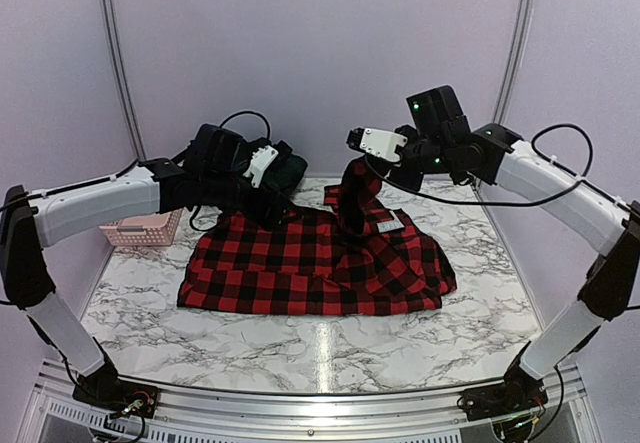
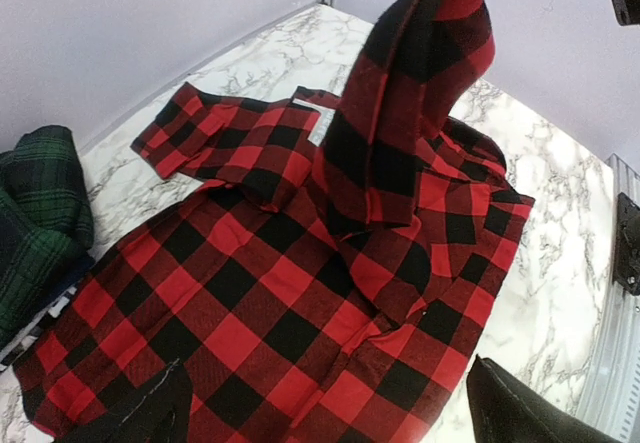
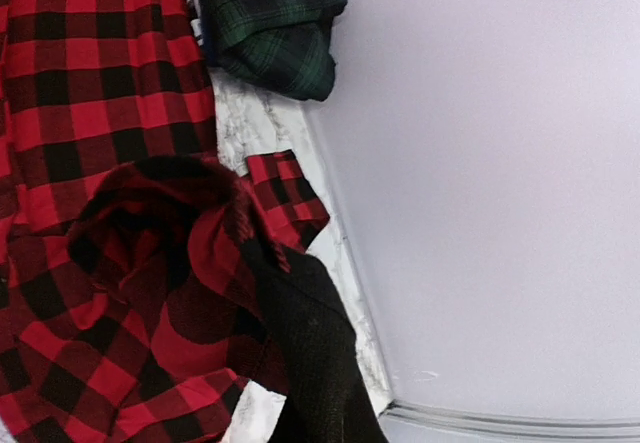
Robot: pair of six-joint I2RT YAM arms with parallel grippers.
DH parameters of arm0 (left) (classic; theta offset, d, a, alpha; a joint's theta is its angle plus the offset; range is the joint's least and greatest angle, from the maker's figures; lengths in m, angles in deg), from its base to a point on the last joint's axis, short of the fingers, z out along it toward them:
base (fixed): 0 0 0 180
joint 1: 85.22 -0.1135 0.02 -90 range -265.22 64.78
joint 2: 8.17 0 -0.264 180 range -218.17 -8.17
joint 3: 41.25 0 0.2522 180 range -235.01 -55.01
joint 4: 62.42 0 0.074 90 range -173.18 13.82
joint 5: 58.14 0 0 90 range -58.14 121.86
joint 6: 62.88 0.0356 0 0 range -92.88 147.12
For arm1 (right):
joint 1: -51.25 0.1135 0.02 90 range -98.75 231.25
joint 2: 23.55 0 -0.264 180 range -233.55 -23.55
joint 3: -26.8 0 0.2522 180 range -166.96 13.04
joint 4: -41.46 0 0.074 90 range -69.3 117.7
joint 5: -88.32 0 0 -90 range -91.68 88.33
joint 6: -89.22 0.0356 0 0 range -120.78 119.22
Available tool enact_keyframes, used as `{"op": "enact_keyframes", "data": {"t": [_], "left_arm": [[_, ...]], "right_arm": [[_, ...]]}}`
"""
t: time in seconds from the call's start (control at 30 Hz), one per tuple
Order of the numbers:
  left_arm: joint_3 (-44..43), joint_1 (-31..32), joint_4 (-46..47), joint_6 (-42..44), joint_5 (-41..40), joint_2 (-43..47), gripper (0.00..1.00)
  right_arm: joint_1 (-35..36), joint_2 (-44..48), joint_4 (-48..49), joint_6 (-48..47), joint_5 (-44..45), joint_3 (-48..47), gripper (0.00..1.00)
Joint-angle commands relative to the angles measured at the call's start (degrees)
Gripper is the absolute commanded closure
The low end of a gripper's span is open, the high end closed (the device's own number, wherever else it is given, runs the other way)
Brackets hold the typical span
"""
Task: Fold and stack the mixed laundry pile
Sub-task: Pass from the right arm to the left
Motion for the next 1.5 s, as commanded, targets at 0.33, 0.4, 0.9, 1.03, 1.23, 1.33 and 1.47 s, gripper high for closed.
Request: {"op": "enact_keyframes", "data": {"t": [0.33, 0.4, 0.9, 1.03, 1.23, 1.33, 1.47], "left_arm": [[10.2, 0.5, 17.2, -4.0, 6.1, 10.6, 0.01], [9.3, 0.5, 17.2, -3.9, 9.6, 8.9, 0.01], [-2.1, 7.3, 14.7, 12.8, 18.6, -0.4, 0.05], [-4.1, 8.8, 14.7, 13.1, 21.6, -2.8, 0.16], [-6.0, 9.6, 15.5, 10.7, 24.1, -5.3, 0.50], [-7.3, 9.7, 15.4, 9.4, 26.0, -6.3, 0.68], [-8.0, 9.7, 15.2, 8.3, 26.9, -6.2, 1.00]], "right_arm": [[2.9, 21.8, 43.8, -21.8, -7.9, 32.0, 1.00], [3.6, 22.2, 42.6, -20.7, -11.2, 31.9, 1.00], [7.5, 26.3, 39.0, -25.3, -27.0, 37.6, 1.00], [7.4, 26.8, 39.0, -25.5, -27.5, 38.9, 1.00], [7.5, 26.9, 40.9, -24.3, -28.7, 39.4, 1.00], [7.5, 26.8, 42.2, -23.0, -28.5, 39.6, 1.00], [7.5, 27.5, 44.7, -20.2, -26.2, 40.4, 0.96]]}}
